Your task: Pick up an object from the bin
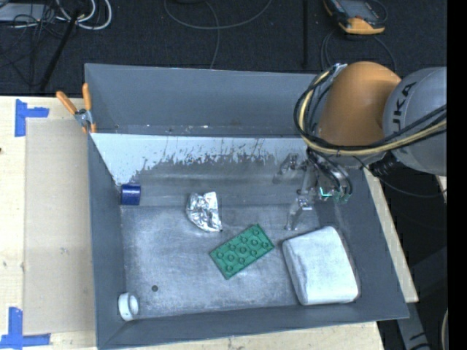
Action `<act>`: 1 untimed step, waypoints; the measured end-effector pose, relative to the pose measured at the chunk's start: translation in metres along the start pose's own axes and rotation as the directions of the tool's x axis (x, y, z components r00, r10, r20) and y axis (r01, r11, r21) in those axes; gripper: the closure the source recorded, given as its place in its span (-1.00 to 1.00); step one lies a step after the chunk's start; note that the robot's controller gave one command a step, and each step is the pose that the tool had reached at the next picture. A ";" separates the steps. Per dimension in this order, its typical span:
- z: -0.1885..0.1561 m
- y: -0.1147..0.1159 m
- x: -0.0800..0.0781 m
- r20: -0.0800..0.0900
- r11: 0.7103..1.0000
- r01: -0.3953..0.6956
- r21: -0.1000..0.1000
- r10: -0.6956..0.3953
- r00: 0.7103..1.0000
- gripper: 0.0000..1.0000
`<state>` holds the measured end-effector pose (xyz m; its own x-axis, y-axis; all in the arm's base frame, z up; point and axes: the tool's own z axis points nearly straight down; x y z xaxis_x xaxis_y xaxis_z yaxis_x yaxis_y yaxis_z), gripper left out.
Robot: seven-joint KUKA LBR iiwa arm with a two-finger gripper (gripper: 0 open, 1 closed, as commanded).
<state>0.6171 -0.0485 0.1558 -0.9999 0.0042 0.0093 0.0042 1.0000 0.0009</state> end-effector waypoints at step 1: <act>0.082 0.046 0.058 0.016 0.950 0.313 0.007 -0.313 0.950 -1.00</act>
Offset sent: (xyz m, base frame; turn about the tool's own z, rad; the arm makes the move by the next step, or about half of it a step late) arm -0.0617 0.0467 -0.0858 -0.3218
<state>0.5589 -0.0025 0.0742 -0.9511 -0.3088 -0.0072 -0.3088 0.9511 -0.0031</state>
